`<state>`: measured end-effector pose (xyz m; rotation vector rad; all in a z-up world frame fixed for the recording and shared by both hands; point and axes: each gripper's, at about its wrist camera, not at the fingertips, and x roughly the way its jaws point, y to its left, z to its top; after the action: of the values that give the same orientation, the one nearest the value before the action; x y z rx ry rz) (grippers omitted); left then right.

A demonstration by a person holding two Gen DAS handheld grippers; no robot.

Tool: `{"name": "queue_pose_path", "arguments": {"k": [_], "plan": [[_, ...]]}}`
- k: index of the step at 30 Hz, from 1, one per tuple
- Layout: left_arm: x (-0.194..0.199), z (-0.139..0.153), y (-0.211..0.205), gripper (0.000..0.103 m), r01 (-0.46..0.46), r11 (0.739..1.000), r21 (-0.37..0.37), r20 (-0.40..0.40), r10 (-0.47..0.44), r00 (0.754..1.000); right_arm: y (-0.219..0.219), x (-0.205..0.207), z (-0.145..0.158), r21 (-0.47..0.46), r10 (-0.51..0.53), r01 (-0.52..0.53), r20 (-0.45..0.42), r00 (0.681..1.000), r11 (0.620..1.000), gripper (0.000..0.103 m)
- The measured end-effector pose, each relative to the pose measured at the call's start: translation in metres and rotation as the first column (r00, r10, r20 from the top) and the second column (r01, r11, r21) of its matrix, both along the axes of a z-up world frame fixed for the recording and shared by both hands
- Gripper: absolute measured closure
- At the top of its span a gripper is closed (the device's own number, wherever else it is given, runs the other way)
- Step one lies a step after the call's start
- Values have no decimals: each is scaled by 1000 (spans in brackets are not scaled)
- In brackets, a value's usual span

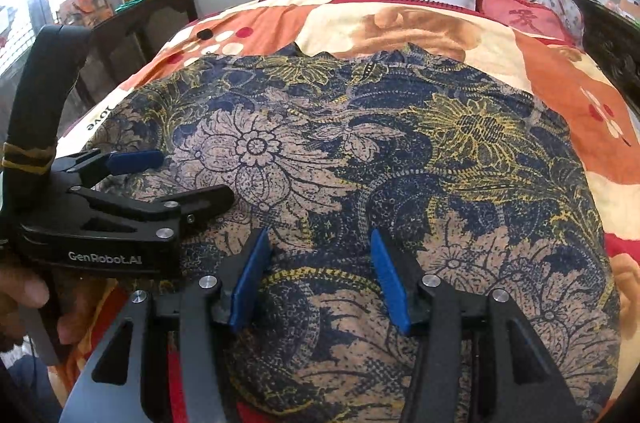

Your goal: Fold small clothes

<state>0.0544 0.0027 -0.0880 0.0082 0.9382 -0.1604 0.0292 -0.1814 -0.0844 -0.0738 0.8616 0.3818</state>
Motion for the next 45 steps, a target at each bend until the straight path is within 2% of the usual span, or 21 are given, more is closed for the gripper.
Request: {"name": "queue_pose_path", "arguments": {"k": [4, 7, 9, 11, 14, 17, 19, 23, 24, 26, 31, 37, 40, 43, 45], "plan": [[-1, 0, 1, 1, 10, 1000, -1, 10, -10, 1000, 1, 1, 7, -11, -5, 5, -22, 1000, 1000, 36], [-5, 0, 5, 1, 11, 999, -32, 23, -10, 1000, -1, -5, 21, -62, -14, 11, -42, 999, 998, 36], [-5, 0, 4, 1, 10, 999, -31, 26, -9, 1000, -14, -11, 37, -103, -72, 73, 6, 997, 992, 36], [-5, 0, 5, 0, 8, 1000, -25, 29, -7, 1000, -31, -9, 49, -86, -151, 153, 31, 988, 984, 36], [-6, 0, 5, 0, 8, 1000, -28, 30, -7, 1000, -55, 11, 58, -35, -286, 287, 18, 958, 957, 36], [-7, 0, 5, 0, 8, 999, -36, 33, -7, 999, -60, 38, 57, -32, -331, 331, 8, 944, 943, 36], [-7, 0, 6, 0, 8, 999, -35, 35, -6, 999, -58, 56, 48, -35, -325, 325, -3, 946, 945, 36], [-7, 0, 6, 0, 6, 999, -40, 35, -4, 999, -61, 77, 8, -120, -335, 328, -45, 941, 937, 36], [-7, 0, 6, 0, 6, 999, -40, 36, -4, 999, -63, 73, 2, -96, -320, 317, -14, 947, 944, 35], [-7, 0, 5, 0, 5, 999, -37, 37, -3, 999, -65, 69, 3, -72, -316, 315, -4, 949, 946, 34], [-6, 0, 7, 0, 4, 1000, -30, 34, -3, 999, -60, 65, 2, -85, -323, 324, 23, 946, 942, 33], [-7, 0, 5, 0, 3, 1000, -31, 35, -2, 999, -58, 63, 2, -62, -325, 325, 14, 946, 944, 33], [-7, 0, 5, 0, 3, 1000, -30, 35, -2, 999, -57, 61, 15, -98, -330, 330, 17, 944, 939, 35], [-7, 0, 5, 0, 2, 1000, -30, 36, -1, 999, -41, 39, 32, -38, -279, 281, 52, 959, 959, 35], [-7, 0, 5, 0, 2, 999, -34, 35, 0, 999, -28, 30, 26, -59, -230, 232, 41, 972, 971, 35]]}}
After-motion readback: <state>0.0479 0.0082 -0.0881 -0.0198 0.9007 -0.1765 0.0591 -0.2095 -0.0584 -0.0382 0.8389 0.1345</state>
